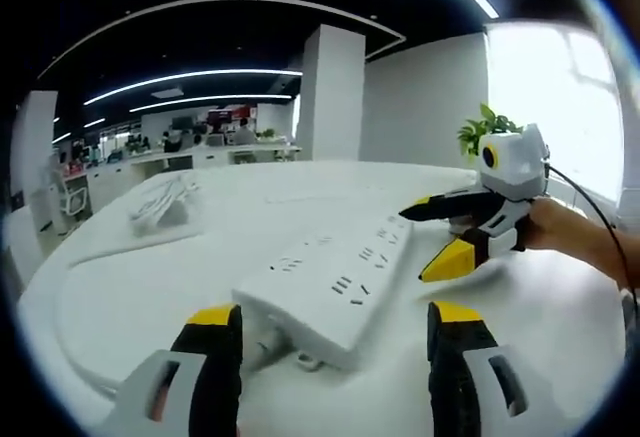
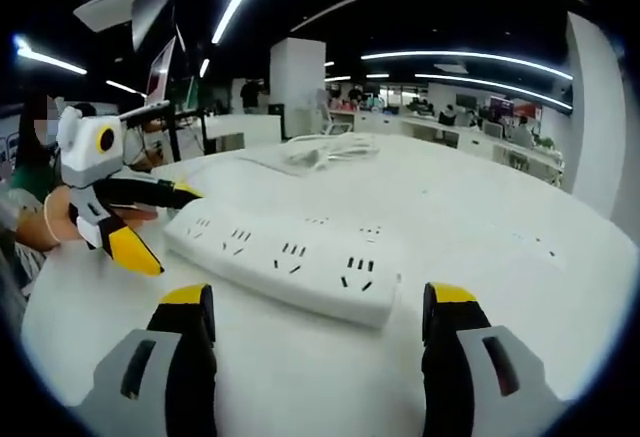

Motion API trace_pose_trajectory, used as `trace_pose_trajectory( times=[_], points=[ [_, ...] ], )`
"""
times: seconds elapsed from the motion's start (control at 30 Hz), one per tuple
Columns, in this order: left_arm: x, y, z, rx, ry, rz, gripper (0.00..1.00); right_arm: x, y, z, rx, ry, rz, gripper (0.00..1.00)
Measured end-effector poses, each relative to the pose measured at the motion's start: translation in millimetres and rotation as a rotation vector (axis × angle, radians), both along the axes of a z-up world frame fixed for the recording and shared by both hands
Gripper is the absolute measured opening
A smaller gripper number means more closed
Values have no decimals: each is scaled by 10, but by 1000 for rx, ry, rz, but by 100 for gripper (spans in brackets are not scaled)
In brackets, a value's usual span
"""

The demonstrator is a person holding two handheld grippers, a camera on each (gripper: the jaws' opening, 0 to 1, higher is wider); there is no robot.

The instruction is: Straighten the power strip on the desk, plug the charger into it

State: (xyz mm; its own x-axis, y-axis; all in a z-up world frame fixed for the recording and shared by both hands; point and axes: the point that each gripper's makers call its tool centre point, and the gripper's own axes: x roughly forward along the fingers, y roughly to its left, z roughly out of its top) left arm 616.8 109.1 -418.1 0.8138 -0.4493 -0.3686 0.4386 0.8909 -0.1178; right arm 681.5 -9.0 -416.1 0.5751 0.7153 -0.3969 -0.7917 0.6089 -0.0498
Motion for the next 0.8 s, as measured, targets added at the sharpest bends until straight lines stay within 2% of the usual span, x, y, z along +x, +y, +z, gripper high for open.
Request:
trace_pose_trajectory(
  times=[0.13, 0.4, 0.8],
  points=[
    [12, 20, -37, 57, -1, -5, 70, -13, 22, -13, -5, -1, 16, 80],
    [32, 53, -27, 49, -3, 2, 67, -38, 74, 3, 30, 2, 32, 72],
    [69, 80, -46, 81, -10, 1, 63, -76, 71, 3, 39, -2, 16, 69]
  ],
)
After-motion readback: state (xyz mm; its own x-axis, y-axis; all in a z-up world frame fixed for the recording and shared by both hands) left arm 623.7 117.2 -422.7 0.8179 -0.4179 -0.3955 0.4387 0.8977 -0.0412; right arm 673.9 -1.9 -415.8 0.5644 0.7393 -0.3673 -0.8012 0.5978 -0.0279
